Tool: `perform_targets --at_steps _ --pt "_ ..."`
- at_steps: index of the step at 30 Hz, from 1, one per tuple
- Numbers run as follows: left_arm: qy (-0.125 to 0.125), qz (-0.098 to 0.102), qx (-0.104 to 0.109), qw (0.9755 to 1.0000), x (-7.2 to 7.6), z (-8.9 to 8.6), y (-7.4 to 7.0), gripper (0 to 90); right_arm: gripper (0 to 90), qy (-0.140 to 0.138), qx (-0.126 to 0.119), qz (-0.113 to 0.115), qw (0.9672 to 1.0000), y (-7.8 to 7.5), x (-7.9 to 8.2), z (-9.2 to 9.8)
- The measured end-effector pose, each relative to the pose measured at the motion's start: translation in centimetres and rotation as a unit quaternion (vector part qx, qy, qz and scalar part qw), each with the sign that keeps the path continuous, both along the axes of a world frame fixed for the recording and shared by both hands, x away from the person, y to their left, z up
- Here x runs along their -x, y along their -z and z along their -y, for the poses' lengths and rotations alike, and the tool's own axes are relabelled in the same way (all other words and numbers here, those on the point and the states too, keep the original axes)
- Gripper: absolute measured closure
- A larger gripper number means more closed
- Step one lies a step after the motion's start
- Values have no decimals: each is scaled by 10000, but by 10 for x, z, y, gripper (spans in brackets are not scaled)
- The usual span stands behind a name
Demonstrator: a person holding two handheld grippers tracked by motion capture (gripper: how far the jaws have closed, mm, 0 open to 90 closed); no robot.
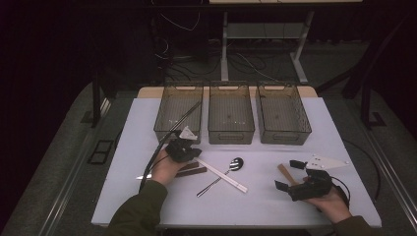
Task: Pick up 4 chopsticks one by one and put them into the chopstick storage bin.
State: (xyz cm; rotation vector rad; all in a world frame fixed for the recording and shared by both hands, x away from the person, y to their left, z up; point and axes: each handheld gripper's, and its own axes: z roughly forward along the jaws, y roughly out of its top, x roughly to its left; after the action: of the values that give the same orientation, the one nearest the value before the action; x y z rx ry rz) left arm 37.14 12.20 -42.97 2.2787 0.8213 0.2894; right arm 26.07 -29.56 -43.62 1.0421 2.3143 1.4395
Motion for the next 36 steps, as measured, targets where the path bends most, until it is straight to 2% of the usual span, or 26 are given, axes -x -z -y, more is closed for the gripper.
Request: perform_targets --at_steps 3,5,8,16,21,24,26,36 --pt "-315 120 10 9994 -2 -15 -3 894 11 -5 7 -4 10000 0 0 0" --pt "-585 90 49 9982 -4 -27 -2 894 11 -12 13 -3 10000 0 0 0" --pt "-778 55 144 9968 -7 -37 0 894 11 -13 13 -9 10000 0 0 0" --pt "-749 -97 -223 9969 -14 -34 11 895 11 -7 14 -16 10000 0 0 -1" --pt "-742 -105 -209 9970 -14 -34 11 894 11 -16 10 -13 10000 0 0 0" --pt "-782 -153 -125 9967 -13 -34 12 894 11 -15 10 -14 10000 0 0 -1" --pt "-691 -109 -169 9974 -14 -34 12 895 11 -14 11 -13 10000 0 0 -1" --pt "-627 -89 -169 9978 -14 -33 12 895 11 -14 19 -13 10000 0 0 -1"
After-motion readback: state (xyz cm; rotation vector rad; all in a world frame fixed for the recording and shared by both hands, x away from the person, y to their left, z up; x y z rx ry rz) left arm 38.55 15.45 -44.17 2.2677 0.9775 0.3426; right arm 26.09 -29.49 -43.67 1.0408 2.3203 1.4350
